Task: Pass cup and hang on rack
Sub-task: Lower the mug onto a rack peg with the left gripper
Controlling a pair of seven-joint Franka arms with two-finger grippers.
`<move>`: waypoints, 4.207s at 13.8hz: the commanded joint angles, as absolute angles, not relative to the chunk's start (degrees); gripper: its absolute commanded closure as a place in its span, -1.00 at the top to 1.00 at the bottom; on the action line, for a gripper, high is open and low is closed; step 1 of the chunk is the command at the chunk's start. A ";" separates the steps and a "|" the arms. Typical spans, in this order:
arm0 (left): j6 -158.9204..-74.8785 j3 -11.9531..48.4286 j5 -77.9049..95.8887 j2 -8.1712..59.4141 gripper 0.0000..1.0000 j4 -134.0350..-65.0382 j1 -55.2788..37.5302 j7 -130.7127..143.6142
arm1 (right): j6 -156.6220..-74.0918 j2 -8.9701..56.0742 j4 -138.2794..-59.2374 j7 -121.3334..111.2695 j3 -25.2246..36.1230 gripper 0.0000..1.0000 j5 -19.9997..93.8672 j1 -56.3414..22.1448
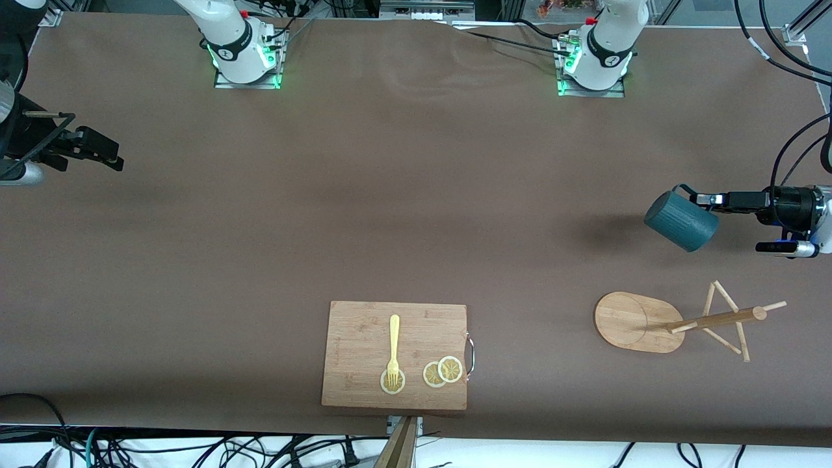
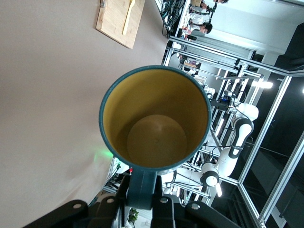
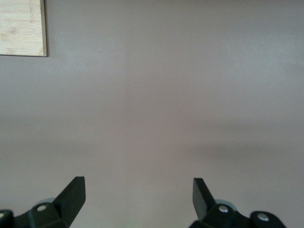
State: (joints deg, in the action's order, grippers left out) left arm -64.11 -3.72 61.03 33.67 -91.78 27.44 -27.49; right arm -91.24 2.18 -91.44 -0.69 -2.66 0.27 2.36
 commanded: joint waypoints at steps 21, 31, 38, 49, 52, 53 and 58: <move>-72.59 -0.26 71.27 39.46 -1.00 -88.77 31.55 -26.98 | -89.74 1.76 -91.23 -1.05 -3.25 1.00 1.14 2.55; -75.23 -0.26 76.81 42.45 -1.00 -86.57 32.17 -26.89 | -89.74 1.85 -91.23 -0.97 -2.99 1.00 1.32 2.64; -76.38 -0.26 79.01 44.73 -1.00 -86.75 32.17 -27.07 | -89.74 1.93 -91.23 -0.97 -2.81 1.00 1.41 2.81; -76.73 0.26 81.20 46.23 0.36 -87.27 32.17 -27.07 | -89.56 1.85 -91.23 -1.14 -2.37 1.00 1.41 2.90; -76.55 0.35 82.18 46.67 1.00 -87.54 32.17 -30.40 | -89.03 1.85 -91.23 -1.14 -2.37 1.00 1.41 2.90; -76.47 0.35 82.09 46.67 1.00 -87.54 32.17 -30.50 | -88.77 1.85 -91.14 -1.06 -2.37 1.00 1.41 2.90; -76.20 0.35 81.65 46.85 1.00 -87.54 32.17 -30.76 | -88.77 1.85 -91.05 -1.05 -2.55 1.00 1.41 2.81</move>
State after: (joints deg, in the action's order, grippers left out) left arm -76.87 -0.11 80.78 46.36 -88.15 31.72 -29.61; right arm -89.58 2.18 -91.44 -0.69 -2.26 0.31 2.38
